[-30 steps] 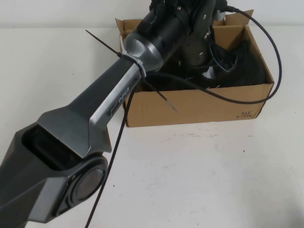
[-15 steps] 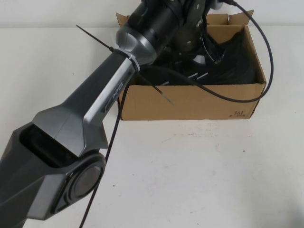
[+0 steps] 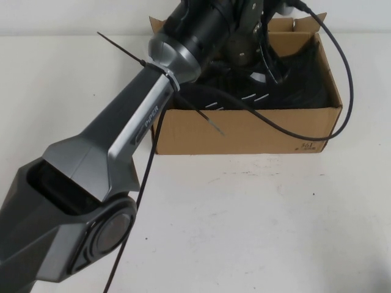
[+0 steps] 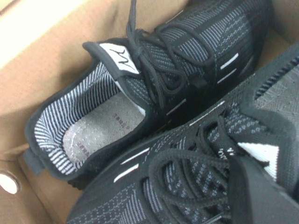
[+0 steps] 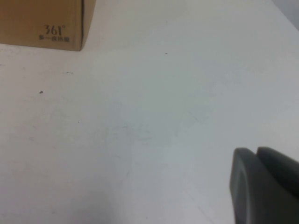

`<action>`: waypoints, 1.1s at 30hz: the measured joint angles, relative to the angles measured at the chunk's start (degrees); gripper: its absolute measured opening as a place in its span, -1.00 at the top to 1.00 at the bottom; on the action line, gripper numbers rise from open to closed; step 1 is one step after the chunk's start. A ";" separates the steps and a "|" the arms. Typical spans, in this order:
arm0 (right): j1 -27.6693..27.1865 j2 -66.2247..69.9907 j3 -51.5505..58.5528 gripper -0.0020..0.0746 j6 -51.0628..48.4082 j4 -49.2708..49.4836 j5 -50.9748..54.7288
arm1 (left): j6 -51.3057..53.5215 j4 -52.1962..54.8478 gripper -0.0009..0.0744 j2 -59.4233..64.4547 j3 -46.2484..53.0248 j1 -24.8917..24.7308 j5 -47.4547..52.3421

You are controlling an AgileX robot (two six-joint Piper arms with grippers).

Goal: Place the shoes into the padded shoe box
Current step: Place the shoe in the shoe box

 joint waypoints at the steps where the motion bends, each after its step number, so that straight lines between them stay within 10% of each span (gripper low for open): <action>1: 0.00 0.00 0.00 0.97 0.00 0.00 0.00 | 0.15 -0.38 0.97 0.27 -0.03 0.00 -0.11; 33: 0.00 0.00 0.00 0.97 0.00 0.00 0.00 | -2.42 -7.90 0.97 1.77 -0.03 0.07 -0.32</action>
